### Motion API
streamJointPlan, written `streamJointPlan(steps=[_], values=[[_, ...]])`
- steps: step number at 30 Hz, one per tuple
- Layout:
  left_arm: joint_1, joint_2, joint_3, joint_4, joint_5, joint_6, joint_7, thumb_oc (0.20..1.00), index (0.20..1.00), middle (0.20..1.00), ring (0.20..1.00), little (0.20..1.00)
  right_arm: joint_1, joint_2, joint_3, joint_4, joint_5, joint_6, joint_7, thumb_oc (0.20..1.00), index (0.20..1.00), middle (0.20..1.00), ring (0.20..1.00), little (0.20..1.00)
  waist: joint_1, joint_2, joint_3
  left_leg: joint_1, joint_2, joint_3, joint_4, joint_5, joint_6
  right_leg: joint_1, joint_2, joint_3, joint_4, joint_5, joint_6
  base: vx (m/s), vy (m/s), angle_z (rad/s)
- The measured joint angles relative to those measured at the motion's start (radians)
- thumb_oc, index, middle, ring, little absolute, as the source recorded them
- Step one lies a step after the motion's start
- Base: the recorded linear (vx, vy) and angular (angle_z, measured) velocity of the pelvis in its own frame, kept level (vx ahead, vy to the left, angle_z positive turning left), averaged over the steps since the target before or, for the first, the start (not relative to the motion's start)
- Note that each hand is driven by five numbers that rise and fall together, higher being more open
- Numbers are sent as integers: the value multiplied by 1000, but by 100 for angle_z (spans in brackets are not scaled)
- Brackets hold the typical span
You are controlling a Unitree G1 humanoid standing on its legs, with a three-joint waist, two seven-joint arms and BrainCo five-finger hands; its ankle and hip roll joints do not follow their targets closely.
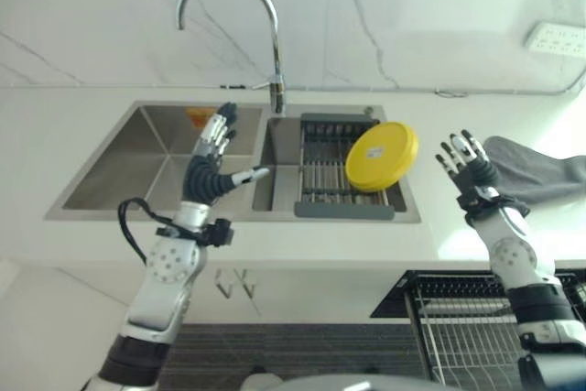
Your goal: Place the dishes in the dishwasher.
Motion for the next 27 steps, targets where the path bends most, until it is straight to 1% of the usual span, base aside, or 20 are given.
streamJointPlan(steps=[7,16,18,21,24,27], values=[[-1,15,-1,0,0,7,0,1000,1000,1000,1000,1000,-11,-3,1,118,16,19,-12,1000,1000,1000,1000,1000,3,0,0,0,0,-2,0,0,1,2,0,-2,-3,0,0,0,0,0],[-32,18,-2,30,-6,19,0,1000,1000,1000,1000,1000,-22,-3,10,152,57,56,12,1000,1000,1000,1000,1000,8,0,0,1,0,-14,0,4,-2,11,-1,-16,-3,-1,-1,-3,3,3],[-35,18,-9,31,-39,25,1,1000,1000,1000,1000,1000,-27,-5,23,155,56,57,13,1000,1000,1000,1000,1000,8,0,0,-1,0,-22,0,5,0,14,-1,-22,-3,-1,-1,-7,1,9],[-37,18,-12,31,-41,28,1,1000,1000,1000,1000,1000,-47,-6,38,157,57,60,22,1000,1000,1000,1000,1000,11,0,0,-3,0,-25,0,6,2,14,-1,-25,-4,-2,-1,-6,1,3],[-37,20,-21,31,-40,29,1,1000,1000,1000,1000,1000,-49,-29,39,157,57,75,38,1000,1000,1000,1000,1000,22,0,0,-5,-1,-27,0,6,2,14,-1,-27,-4,-2,-1,0,0,0],[-37,23,-28,31,-40,29,1,1000,1000,1000,1000,1000,-80,-43,40,199,57,80,65,1000,1000,1000,1000,1000,28,0,0,-4,-1,-28,0,6,2,16,-1,-28,-4,-2,-1,0,0,0]])
